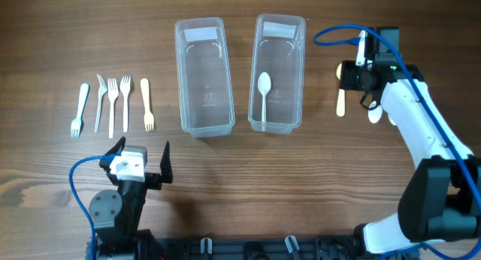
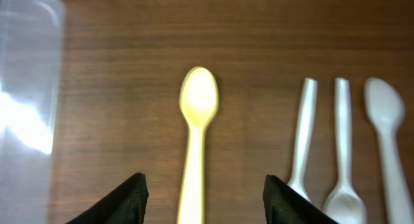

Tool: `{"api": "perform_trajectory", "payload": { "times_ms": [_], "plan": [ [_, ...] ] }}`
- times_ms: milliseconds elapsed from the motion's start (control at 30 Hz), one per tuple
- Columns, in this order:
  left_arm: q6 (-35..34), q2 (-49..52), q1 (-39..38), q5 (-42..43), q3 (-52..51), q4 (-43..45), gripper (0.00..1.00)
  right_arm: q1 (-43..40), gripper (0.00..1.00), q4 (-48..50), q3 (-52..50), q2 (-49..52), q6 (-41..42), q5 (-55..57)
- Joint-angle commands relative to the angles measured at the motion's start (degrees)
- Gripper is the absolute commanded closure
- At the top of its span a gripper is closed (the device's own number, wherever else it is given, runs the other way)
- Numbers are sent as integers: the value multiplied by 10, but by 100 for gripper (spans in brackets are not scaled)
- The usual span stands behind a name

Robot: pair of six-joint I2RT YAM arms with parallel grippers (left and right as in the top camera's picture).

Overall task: Pack container
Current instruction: 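Carry the white spoon into the right container and release it, then grasp the cream spoon with the right gripper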

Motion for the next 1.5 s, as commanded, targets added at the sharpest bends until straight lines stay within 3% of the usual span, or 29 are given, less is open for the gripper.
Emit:
{"api": "perform_trajectory", "payload": {
  "times_ms": [0, 667, 733, 800, 833, 1033, 1167, 1467],
  "plan": [
    [9, -5, -3, 11, -4, 2, 0, 1, 43, 29, -2, 27, 1, -49],
    [9, -5, -3, 11, -4, 2, 0, -18, 50, 83, -2, 199, 61, -42],
    [9, -5, -3, 11, -4, 2, 1, -23, 59, 74, -2, 199, 61, -48],
    [9, -5, -3, 11, -4, 2, 0, -28, 84, 64, -2, 196, 60, -59],
    [9, -5, -3, 11, -4, 2, 0, -29, 91, 61, -2, 195, 61, -60],
    [9, -5, -3, 11, -4, 2, 0, -29, 96, 52, -1, 180, 32, -86],
    [9, -5, -3, 11, -4, 2, 0, -29, 96, 40, 8, 125, 28, -89],
    [9, -5, -3, 11, -4, 2, 0, 8, 96, 31, 9, -218, 46, -156]
  ]
}}
